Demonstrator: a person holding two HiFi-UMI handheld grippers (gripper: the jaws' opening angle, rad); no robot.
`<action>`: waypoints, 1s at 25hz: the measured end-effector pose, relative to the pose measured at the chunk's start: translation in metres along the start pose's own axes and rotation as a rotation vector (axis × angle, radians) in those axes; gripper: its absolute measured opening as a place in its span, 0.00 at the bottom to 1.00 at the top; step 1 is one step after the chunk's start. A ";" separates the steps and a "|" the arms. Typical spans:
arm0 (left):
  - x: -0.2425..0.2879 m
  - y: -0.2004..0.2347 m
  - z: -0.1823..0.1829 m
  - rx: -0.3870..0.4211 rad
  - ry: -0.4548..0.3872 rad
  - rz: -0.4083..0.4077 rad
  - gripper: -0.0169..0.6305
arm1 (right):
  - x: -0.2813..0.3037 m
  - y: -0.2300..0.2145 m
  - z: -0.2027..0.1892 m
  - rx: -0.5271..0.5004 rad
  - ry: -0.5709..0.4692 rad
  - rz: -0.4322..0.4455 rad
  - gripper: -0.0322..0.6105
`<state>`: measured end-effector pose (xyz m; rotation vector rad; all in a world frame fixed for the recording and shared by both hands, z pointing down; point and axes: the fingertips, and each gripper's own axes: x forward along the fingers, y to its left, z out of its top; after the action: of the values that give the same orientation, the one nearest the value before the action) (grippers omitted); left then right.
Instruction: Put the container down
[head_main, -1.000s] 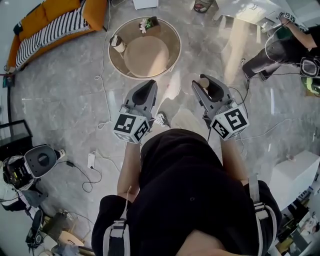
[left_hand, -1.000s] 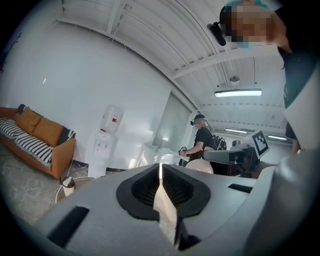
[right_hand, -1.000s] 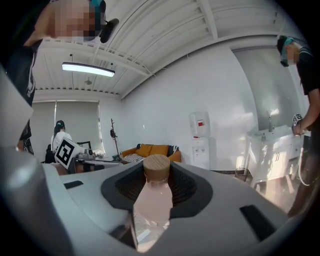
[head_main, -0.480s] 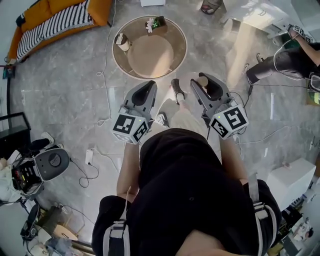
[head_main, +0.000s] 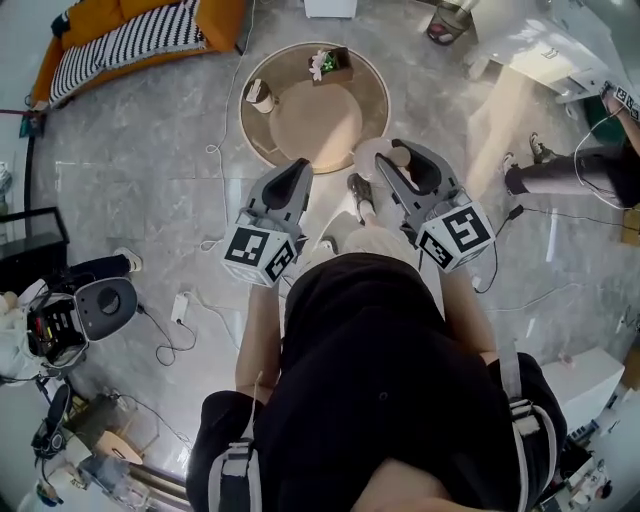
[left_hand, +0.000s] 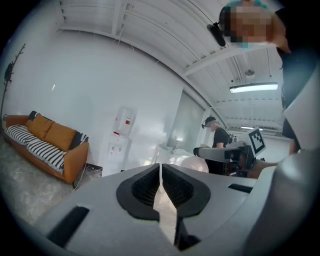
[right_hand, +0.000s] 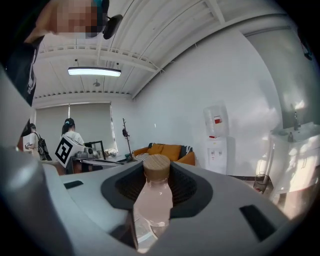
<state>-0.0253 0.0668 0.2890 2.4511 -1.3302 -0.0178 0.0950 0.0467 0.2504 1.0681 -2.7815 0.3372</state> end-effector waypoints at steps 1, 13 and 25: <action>0.007 -0.002 0.006 0.007 -0.007 0.009 0.07 | 0.001 -0.007 0.004 -0.006 -0.001 0.010 0.26; 0.065 -0.018 0.023 -0.018 -0.021 0.188 0.07 | 0.033 -0.081 0.004 -0.058 0.097 0.209 0.26; 0.124 0.033 -0.016 -0.134 -0.013 0.306 0.07 | 0.107 -0.135 -0.047 -0.082 0.204 0.330 0.26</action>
<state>0.0196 -0.0462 0.3331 2.1194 -1.6397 -0.0452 0.1098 -0.1075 0.3395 0.5212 -2.7502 0.3436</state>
